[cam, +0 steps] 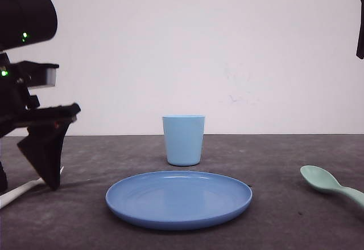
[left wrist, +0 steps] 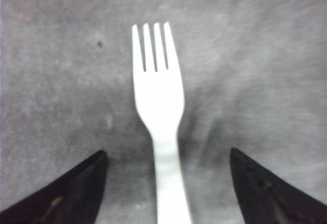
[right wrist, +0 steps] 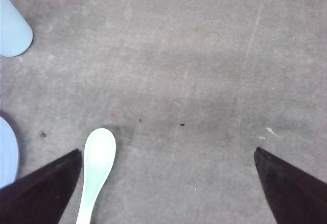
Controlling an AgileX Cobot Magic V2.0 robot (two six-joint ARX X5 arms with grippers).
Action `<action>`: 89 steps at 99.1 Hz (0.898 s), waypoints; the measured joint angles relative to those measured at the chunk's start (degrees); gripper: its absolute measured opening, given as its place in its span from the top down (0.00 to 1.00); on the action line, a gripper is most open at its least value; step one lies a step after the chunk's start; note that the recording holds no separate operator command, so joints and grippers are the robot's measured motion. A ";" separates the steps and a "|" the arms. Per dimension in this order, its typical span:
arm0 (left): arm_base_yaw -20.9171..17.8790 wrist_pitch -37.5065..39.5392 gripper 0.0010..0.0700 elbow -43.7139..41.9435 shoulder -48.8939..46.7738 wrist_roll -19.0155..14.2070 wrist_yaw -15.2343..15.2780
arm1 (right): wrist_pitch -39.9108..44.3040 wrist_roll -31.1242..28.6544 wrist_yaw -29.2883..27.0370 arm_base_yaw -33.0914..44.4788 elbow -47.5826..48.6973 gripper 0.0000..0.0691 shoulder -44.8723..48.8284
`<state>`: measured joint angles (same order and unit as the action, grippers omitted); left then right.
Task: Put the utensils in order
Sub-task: 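Lower the left gripper onto the white fork and close on it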
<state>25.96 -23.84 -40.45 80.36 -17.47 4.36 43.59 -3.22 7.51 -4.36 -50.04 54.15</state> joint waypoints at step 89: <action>0.57 1.38 0.95 -0.48 1.25 -0.17 1.46 | -0.02 0.04 0.00 0.00 0.00 0.02 0.00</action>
<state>26.52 -22.46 -40.93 81.60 -17.65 5.82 43.57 -3.18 7.51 -4.36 -50.04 54.15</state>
